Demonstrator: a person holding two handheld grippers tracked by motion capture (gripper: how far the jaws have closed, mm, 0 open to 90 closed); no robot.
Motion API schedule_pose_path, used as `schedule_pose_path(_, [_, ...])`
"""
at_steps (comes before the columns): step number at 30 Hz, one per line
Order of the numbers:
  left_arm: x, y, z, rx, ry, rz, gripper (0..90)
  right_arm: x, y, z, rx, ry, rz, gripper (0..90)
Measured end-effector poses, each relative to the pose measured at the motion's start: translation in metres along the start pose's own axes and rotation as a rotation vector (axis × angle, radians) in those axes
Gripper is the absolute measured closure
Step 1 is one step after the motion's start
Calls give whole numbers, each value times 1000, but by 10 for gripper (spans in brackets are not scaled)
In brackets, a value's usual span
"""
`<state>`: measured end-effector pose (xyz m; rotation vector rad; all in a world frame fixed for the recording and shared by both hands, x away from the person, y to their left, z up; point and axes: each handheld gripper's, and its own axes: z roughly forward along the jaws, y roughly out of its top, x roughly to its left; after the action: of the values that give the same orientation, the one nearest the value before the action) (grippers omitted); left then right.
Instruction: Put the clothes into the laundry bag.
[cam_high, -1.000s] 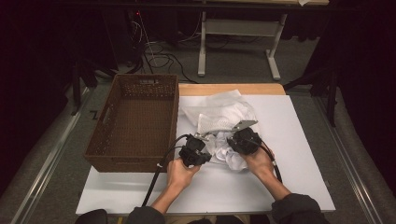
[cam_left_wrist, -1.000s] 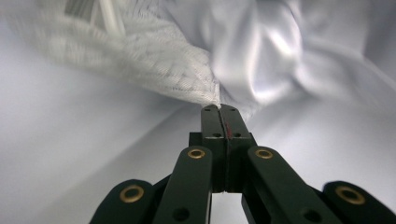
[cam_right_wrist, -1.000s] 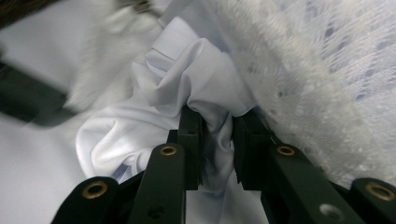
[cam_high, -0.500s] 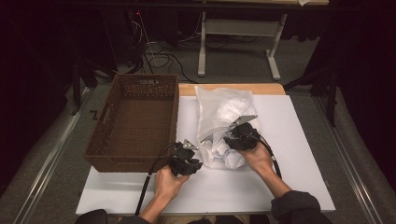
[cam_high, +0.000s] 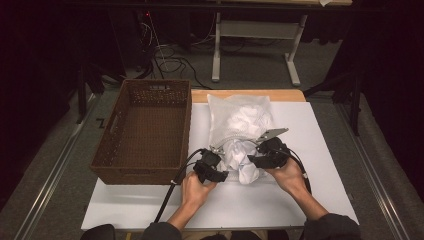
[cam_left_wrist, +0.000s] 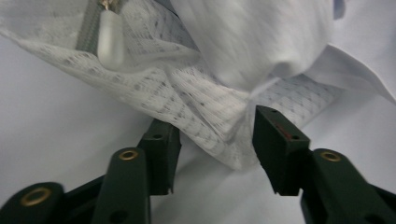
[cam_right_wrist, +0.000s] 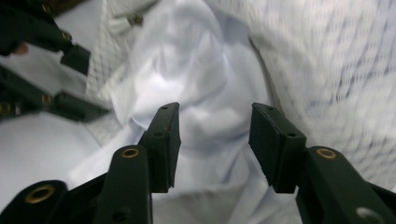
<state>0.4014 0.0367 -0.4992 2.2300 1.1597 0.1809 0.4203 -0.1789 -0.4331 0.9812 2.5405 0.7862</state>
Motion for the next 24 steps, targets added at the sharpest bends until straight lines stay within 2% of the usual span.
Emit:
schedule_pose_path(2, [0,0,0,2,25,43,673,-1,-4,4,6,-5,4,514])
schedule_pose_path(5, [1,-1,0,3,-12,64,826,-1,-8,13,41,0,-1,523])
schedule_pose_path(7, [-1,-1,0,7,-16,78,876,0,-8,20,66,-4,-14,537])
schedule_pose_path(11, [0,-4,-8,11,-83,57,887,5,-6,23,77,3,-34,595])
schedule_pose_path(15, [-2,-11,-19,9,-127,70,888,10,-7,17,69,33,-41,620])
schedule_pose_path(18, [-2,-19,-23,4,-144,72,887,17,-8,12,63,45,-63,629])
schedule_pose_path(21, [2,-28,-26,-27,-160,50,886,27,-6,12,61,15,-91,672])
schedule_pose_path(24, [4,-34,-28,-15,-148,60,886,32,-2,16,59,39,-96,737])
